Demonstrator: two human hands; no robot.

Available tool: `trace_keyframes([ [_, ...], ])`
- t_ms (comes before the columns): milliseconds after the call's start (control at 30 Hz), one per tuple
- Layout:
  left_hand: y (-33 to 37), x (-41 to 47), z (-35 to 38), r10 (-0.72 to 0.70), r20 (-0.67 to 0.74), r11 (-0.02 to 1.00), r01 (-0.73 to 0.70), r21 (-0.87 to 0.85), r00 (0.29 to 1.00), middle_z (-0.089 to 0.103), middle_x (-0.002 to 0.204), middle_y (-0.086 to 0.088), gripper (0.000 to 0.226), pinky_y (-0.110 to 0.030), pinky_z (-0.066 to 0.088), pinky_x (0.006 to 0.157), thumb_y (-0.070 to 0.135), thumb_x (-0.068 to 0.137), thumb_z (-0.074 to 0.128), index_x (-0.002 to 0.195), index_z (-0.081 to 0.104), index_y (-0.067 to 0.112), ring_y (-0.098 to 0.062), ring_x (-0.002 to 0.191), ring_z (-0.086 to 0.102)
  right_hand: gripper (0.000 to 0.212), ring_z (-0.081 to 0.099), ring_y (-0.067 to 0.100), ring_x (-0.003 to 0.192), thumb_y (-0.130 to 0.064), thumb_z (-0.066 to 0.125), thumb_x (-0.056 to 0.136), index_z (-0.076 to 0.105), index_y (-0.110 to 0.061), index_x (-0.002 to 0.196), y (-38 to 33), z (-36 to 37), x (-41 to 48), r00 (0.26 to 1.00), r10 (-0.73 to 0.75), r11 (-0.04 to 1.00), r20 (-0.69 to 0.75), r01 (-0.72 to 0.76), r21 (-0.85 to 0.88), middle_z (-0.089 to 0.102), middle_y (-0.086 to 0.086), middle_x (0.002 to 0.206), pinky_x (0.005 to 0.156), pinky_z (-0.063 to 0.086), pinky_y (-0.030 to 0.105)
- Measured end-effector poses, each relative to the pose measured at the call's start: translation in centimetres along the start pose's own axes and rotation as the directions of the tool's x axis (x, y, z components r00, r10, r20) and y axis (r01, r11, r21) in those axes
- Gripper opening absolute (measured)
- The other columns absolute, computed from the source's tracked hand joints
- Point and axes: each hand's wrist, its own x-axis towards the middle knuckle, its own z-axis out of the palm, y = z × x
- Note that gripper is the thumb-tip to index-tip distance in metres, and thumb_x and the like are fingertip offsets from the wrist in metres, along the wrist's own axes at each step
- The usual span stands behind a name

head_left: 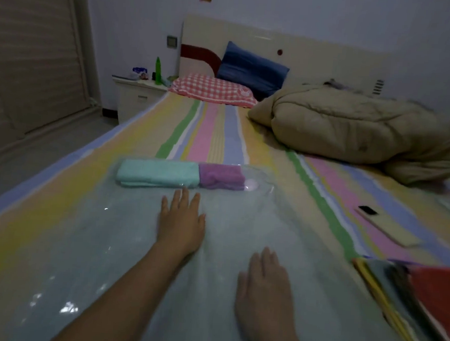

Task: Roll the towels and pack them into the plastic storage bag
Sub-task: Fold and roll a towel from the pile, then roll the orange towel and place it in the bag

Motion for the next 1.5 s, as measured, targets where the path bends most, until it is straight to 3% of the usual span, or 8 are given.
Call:
trace_keyframes([
  [233, 11.3, -16.0, -4.7, 0.323, 0.063, 0.881, -0.276, -0.384, 0.944, 0.041, 0.149, -0.002, 0.056, -0.026, 0.024, 0.113, 0.042, 0.088, 0.036, 0.139, 0.047, 0.022, -0.017, 0.137, 0.037, 0.07, 0.054, 0.028, 0.119, -0.042, 0.013, 0.101, 0.068, -0.001, 0.114, 5.0, -7.9, -14.3, 0.969, -0.237, 0.971, -0.073, 0.237, -0.015, 0.063, 0.018, 0.123, 0.109, 0.018, 0.031],
  [467, 14.8, -24.8, -1.7, 0.41, 0.122, 0.867, -0.345, -0.361, 0.904, 0.038, 0.152, -0.001, 0.049, -0.033, 0.014, 0.116, 0.04, 0.098, 0.038, 0.144, 0.04, 0.022, -0.017, 0.141, 0.03, 0.041, 0.051, 0.018, 0.126, -0.023, 0.044, 0.09, 0.054, -0.021, 0.129, 11.8, -16.4, -22.8, 0.813, -0.365, 0.931, 0.455, 0.323, 0.169, 0.052, 0.0, 0.14, 0.108, 0.038, 0.034],
  [733, 17.7, -25.7, -4.2, 0.252, 0.143, 0.934, -0.28, 0.224, 0.957, 0.063, 0.114, -0.004, 0.026, -0.038, 0.031, 0.104, 0.025, 0.086, 0.048, 0.109, 0.061, 0.019, -0.027, 0.112, 0.054, 0.022, 0.064, 0.019, 0.076, -0.023, 0.051, 0.075, 0.069, -0.026, 0.087, 20.8, -23.6, -20.9, 0.987, -0.115, 0.97, -0.115, 0.137, 0.203, 0.069, -0.006, 0.081, 0.064, 0.049, 0.029],
  [833, 23.1, -26.1, -4.5, 0.463, -0.043, 0.879, -0.465, -0.103, 0.885, 0.067, 0.108, -0.004, 0.029, -0.034, 0.043, 0.09, 0.032, 0.083, 0.052, 0.106, 0.066, 0.021, -0.028, 0.105, 0.059, 0.026, 0.056, 0.028, 0.085, -0.025, 0.053, 0.066, 0.063, -0.023, 0.09, 26.3, -24.5, -19.3, 0.987, -0.109, 0.994, -0.114, 0.107, -0.024, 0.059, 0.0, 0.088, 0.063, 0.047, 0.036],
  [900, 27.1, -27.3, -4.2, 0.613, -0.144, 0.693, -0.616, -0.374, 0.777, 0.066, 0.102, -0.002, 0.034, -0.035, 0.046, 0.085, 0.043, 0.079, 0.051, 0.103, 0.065, 0.022, -0.025, 0.1, 0.059, 0.039, 0.056, 0.029, 0.092, -0.024, 0.052, 0.06, 0.065, -0.022, 0.097, 29.4, -24.6, -18.5, 0.993, -0.097, 0.993, -0.063, 0.092, -0.071, 0.06, 0.0, 0.097, 0.068, 0.05, 0.039],
  [1033, 32.7, -28.2, -2.5, 0.753, -0.153, 0.567, -0.749, -0.343, 0.64, 0.06, 0.088, 0.004, 0.046, -0.034, 0.043, 0.071, 0.06, 0.07, 0.063, 0.095, 0.059, 0.022, -0.018, 0.085, 0.055, 0.041, 0.061, 0.025, 0.088, -0.018, 0.056, 0.059, 0.066, -0.025, 0.099, 32.7, -24.0, -16.9, 0.994, -0.11, 0.994, -0.028, 0.11, -0.017, 0.064, -0.004, 0.095, 0.068, 0.051, 0.037],
  [1300, 34.3, -25.7, -1.7, 0.655, -0.22, 0.632, -0.683, -0.365, 0.723, 0.066, 0.066, 0.005, 0.022, -0.033, 0.047, 0.067, 0.039, 0.075, 0.054, 0.072, 0.067, 0.022, -0.016, 0.066, 0.061, 0.031, 0.056, 0.015, 0.087, -0.016, 0.076, 0.071, 0.064, -0.026, 0.098, 36.1, -23.5, -14.3, 0.983, -0.176, 0.982, -0.044, 0.178, 0.066, 0.062, -0.009, 0.093, 0.066, 0.041, 0.026],
  [1500, 34.9, -24.4, -1.7, 0.353, -0.195, 0.695, -0.395, -0.6, 0.915, 0.056, 0.055, 0.009, 0.019, -0.032, 0.045, 0.055, 0.04, 0.08, 0.045, 0.065, 0.051, 0.029, -0.006, 0.053, 0.055, 0.023, 0.058, 0.017, 0.084, -0.027, 0.068, 0.075, 0.062, -0.024, 0.097, 41.3, -25.3, -14.1, 0.977, -0.209, 0.977, 0.043, 0.207, 0.06, 0.06, -0.007, 0.091, 0.065, 0.048, 0.032],
])
